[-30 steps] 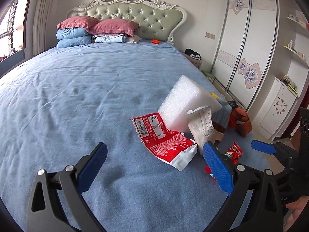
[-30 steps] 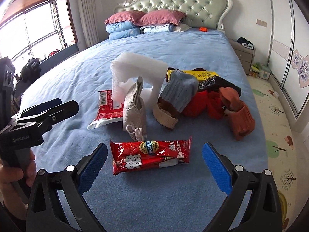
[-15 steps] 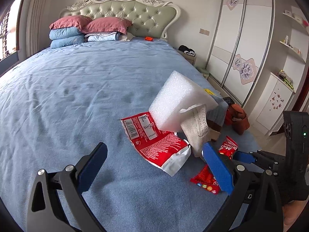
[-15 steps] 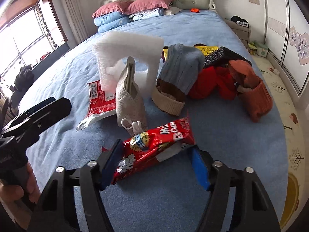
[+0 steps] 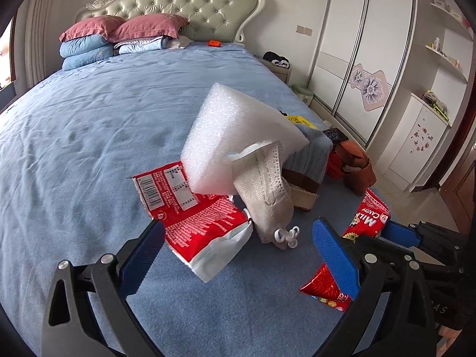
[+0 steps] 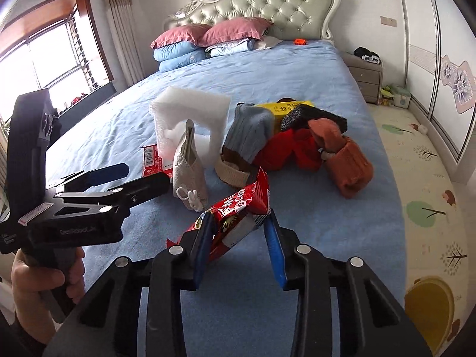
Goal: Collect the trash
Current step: 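Grasp the white mesh bag with the left tool while the right tool grasps the red snack bag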
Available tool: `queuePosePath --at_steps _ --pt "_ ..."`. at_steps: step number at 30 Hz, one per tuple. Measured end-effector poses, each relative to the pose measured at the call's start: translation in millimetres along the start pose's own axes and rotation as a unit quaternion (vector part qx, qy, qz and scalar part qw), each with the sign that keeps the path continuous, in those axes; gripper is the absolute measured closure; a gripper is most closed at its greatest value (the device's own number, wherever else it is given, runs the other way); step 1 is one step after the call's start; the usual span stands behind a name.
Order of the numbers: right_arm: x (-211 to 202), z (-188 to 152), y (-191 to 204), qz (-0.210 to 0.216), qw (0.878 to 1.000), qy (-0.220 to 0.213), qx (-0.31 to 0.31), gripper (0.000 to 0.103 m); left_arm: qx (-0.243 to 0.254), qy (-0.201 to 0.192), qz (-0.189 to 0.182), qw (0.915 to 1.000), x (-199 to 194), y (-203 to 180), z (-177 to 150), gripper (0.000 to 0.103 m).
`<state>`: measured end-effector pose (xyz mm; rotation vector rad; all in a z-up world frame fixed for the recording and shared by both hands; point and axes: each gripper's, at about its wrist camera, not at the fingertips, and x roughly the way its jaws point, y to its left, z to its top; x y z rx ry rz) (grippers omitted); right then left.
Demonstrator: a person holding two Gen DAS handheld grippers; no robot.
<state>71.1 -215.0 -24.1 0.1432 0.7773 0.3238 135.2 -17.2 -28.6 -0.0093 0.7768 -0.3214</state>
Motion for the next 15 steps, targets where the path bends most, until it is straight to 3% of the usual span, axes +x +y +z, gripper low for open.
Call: queuePosePath --at_steps 2,6,11,13,15 --pt "-5.6 -2.4 -9.2 0.003 1.000 -0.003 0.007 0.069 0.001 0.003 0.011 0.9999 7.0 -8.1 4.4 0.006" --pt "-12.8 -6.6 -26.4 0.018 1.000 -0.005 0.023 0.069 0.006 0.019 0.042 0.9989 26.3 -17.9 12.3 0.018" --pt "-18.2 -10.0 -38.1 0.029 0.999 -0.008 0.029 0.069 0.001 0.036 0.065 0.9973 43.3 -18.3 18.3 0.048" --pt "-18.3 -10.6 -40.8 0.032 0.999 -0.009 0.033 0.069 0.001 0.039 0.059 0.9975 43.9 -19.8 18.6 0.070" --pt "-18.8 -10.8 -43.4 0.037 0.999 -0.010 0.037 0.070 0.004 0.037 0.051 0.9980 40.2 -22.7 17.7 0.076"
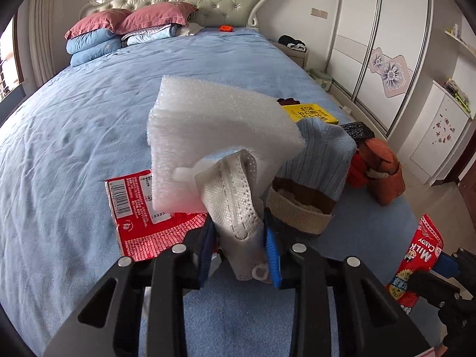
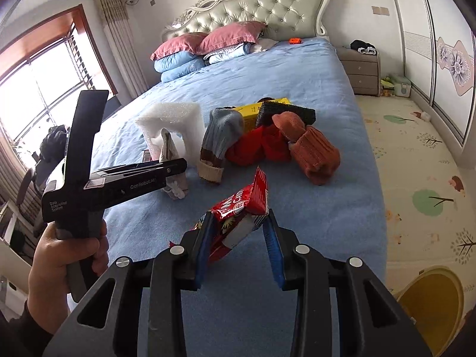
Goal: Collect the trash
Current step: 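Grasp the white mesh bag with the left tool while the right tool grasps the red snack bag, then carry mesh bag and snack bag to the yellow bin and release both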
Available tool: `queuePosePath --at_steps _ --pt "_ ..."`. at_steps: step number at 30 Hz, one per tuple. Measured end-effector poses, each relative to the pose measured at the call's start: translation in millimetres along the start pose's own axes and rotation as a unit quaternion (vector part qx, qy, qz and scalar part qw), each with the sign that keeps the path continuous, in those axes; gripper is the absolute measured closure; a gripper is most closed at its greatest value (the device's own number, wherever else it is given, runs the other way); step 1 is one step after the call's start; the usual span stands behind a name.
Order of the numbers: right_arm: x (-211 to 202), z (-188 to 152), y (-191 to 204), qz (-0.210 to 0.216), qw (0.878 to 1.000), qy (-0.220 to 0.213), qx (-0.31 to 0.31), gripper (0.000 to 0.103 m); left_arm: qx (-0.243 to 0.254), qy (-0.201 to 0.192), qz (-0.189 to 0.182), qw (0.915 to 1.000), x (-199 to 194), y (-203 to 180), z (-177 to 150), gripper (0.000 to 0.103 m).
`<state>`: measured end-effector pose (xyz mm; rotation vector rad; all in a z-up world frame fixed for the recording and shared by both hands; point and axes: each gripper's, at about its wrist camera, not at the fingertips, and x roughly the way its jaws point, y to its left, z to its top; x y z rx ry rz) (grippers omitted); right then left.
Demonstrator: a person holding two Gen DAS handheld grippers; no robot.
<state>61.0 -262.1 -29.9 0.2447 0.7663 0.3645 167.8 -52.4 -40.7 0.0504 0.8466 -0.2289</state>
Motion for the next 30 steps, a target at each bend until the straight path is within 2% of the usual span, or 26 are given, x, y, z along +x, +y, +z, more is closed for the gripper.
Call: queuePosePath --at_steps 2,8,14,20,24,30 --pt "-1.8 -1.1 -0.1 0.004 1.000 -0.002 0.001 0.070 0.007 -0.009 -0.005 0.9999 -8.0 -3.1 -3.3 0.078" --pt "-15.4 -1.1 -3.4 0.004 1.000 -0.024 0.002 0.074 0.013 -0.039 -0.055 0.9976 -44.3 -7.8 -11.6 0.078" --pt "-35.2 -5.5 -11.0 0.004 0.999 -0.043 0.009 0.074 0.039 -0.050 -0.098 0.9931 -72.3 -35.9 -13.1 0.078" --pt "-67.9 -13.6 -31.9 -0.016 0.997 -0.069 0.021 0.074 0.082 -0.049 -0.126 0.9874 -81.8 -85.3 -15.3 0.078" --pt "-97.1 -22.9 -56.3 -0.045 0.995 -0.089 0.030 0.074 0.102 -0.036 -0.155 0.9820 -76.9 -123.2 -15.9 0.078" --pt "-140.4 -42.8 -106.8 -0.102 0.988 -0.105 0.056 0.074 0.156 -0.013 -0.195 0.9682 -64.5 -200.6 -26.5 0.078"
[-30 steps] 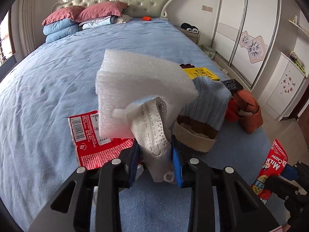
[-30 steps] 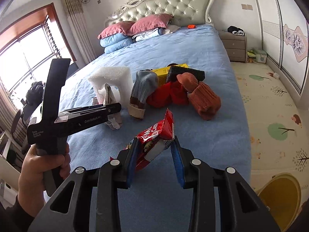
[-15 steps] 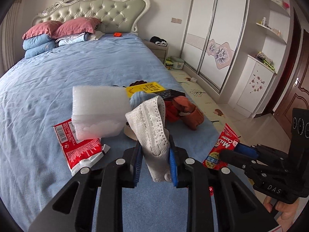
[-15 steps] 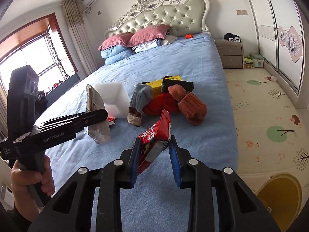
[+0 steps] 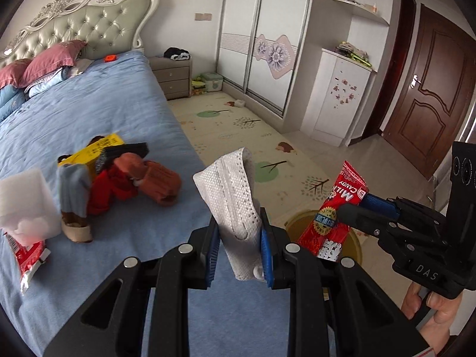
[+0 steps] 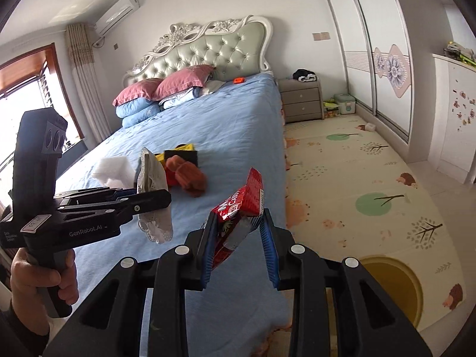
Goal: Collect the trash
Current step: 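Carry mesh bag and snack bag to the yellow bin and release both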
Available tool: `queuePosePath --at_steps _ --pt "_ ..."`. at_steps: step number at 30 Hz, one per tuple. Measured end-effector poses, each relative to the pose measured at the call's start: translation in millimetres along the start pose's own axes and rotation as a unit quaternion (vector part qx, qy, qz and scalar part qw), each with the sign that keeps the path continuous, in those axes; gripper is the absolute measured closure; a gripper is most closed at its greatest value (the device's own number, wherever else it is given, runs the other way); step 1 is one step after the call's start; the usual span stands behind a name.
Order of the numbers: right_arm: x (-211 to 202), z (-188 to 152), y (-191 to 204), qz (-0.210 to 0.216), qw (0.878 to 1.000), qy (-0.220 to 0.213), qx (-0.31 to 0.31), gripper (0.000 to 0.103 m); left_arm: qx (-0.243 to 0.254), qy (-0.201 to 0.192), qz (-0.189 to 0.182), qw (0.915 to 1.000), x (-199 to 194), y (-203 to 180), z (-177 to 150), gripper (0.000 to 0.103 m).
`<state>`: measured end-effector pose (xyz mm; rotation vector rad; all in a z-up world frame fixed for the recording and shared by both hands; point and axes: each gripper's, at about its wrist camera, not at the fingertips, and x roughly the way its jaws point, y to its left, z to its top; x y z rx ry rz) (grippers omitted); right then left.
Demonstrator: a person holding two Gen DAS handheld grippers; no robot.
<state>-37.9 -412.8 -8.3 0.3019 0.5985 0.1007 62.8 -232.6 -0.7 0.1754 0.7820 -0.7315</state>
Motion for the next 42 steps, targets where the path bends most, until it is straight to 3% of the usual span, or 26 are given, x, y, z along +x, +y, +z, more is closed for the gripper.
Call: queuePosePath --at_steps 10,15,19,22,39,41,42 --pt "-41.9 -31.0 -101.6 -0.112 0.993 0.024 0.036 0.074 0.074 0.070 -0.073 0.9922 86.4 -106.0 5.1 0.078" --pt "-39.6 -54.7 -141.8 -0.149 0.986 0.052 0.048 0.074 0.077 0.126 -0.103 0.9836 140.8 -139.1 2.1 0.078" --pt "-25.4 -75.3 -173.2 -0.156 0.981 0.080 0.080 0.074 0.058 0.187 -0.115 0.9738 190.5 -149.4 -7.1 0.078" --pt "-21.7 -87.4 -184.1 -0.161 0.979 0.091 0.087 0.074 0.055 0.211 -0.115 0.9693 214.0 -152.9 -11.8 0.078" --pt "4.0 -107.2 -208.4 -0.187 0.971 0.137 0.059 0.074 0.087 0.243 -0.101 0.9607 242.6 -169.6 -29.4 0.077" --pt "6.2 -110.2 -212.8 -0.188 0.970 0.142 0.062 0.072 0.091 0.243 -0.100 0.9606 243.0 -170.3 -30.5 0.073" --pt "7.5 -112.0 -214.6 -0.188 0.969 0.144 0.062 0.067 0.088 0.243 -0.098 0.9611 243.5 -170.0 -30.4 0.060"
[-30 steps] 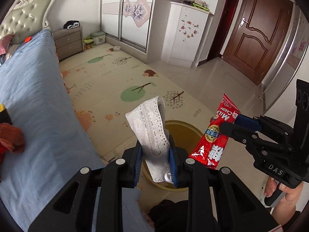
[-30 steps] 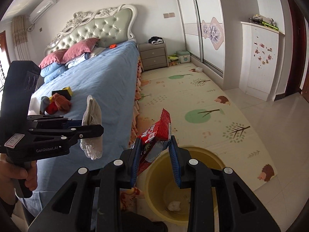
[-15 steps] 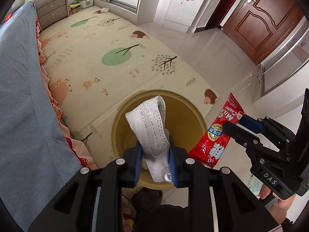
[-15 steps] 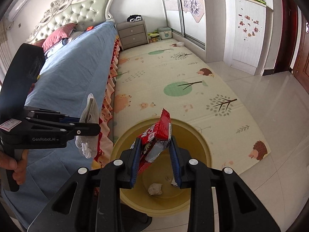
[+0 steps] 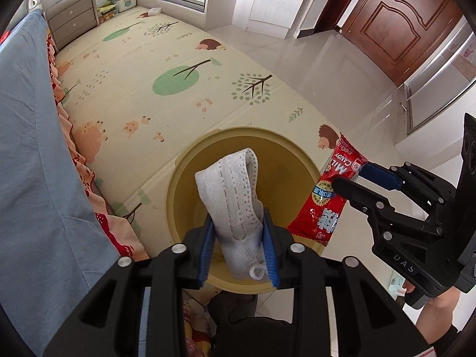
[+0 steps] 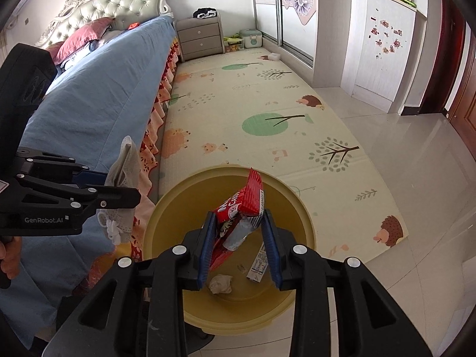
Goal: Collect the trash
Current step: 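Carry mesh bag and snack bag to the yellow bin and release both, then move both tools back to the foam block and red wrapper on the bed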
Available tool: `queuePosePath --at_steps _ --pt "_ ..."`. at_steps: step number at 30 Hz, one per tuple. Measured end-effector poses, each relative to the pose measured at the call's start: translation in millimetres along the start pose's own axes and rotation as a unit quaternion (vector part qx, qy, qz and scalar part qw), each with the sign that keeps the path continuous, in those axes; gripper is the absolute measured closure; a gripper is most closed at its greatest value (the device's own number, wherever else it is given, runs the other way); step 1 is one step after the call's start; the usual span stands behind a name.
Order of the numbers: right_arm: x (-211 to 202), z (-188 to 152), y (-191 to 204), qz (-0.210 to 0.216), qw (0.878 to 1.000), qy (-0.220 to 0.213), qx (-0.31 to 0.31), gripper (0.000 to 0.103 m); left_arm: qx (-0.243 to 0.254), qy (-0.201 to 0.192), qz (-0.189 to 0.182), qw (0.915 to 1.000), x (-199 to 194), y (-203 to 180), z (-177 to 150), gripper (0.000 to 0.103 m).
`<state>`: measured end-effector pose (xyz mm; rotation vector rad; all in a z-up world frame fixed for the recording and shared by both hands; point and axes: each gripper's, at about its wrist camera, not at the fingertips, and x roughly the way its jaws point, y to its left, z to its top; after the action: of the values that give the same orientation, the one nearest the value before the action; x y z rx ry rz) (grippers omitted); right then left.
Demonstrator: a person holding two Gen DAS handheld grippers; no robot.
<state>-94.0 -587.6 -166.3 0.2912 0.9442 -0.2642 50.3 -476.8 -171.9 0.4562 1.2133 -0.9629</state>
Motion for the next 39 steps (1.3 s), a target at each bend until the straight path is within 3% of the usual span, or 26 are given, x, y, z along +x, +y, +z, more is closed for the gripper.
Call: queuePosePath --at_steps 1,2,3,12,20,27,33,39 --pt "2.3 -1.0 -1.4 -0.003 1.000 0.004 0.000 0.049 -0.003 0.000 0.000 1.0000 0.5 0.1 0.6 0.031" --pt "3.8 -2.0 -3.1 -0.013 1.000 0.005 0.001 0.034 -0.007 0.000 0.004 1.0000 1.4 1.6 1.1 0.016" --pt "4.5 -3.1 -4.1 -0.022 1.000 0.004 0.000 0.034 -0.012 -0.005 0.014 0.9998 0.2 2.8 1.1 0.008" --pt "4.9 -8.6 -18.6 -0.027 0.999 0.011 0.022 0.035 -0.002 0.004 0.027 0.9996 4.0 0.4 -1.4 0.008" --pt "-8.6 -5.3 -16.7 -0.033 0.999 0.002 0.027 0.035 -0.002 -0.013 0.026 0.9996 -7.7 2.1 -3.3 0.008" --pt "-36.0 3.5 1.0 -0.033 0.999 -0.018 0.011 0.035 -0.005 -0.085 0.018 0.9962 -54.9 2.0 -12.5 0.008" --pt "-65.7 20.1 45.8 0.006 0.998 -0.058 -0.018 0.034 -0.005 -0.153 0.025 0.9879 -114.7 8.1 -38.5 0.008" --pt "-89.8 35.5 105.1 0.050 0.991 -0.112 -0.058 0.026 -0.024 -0.221 0.077 0.9718 -188.9 40.9 -88.4 0.007"
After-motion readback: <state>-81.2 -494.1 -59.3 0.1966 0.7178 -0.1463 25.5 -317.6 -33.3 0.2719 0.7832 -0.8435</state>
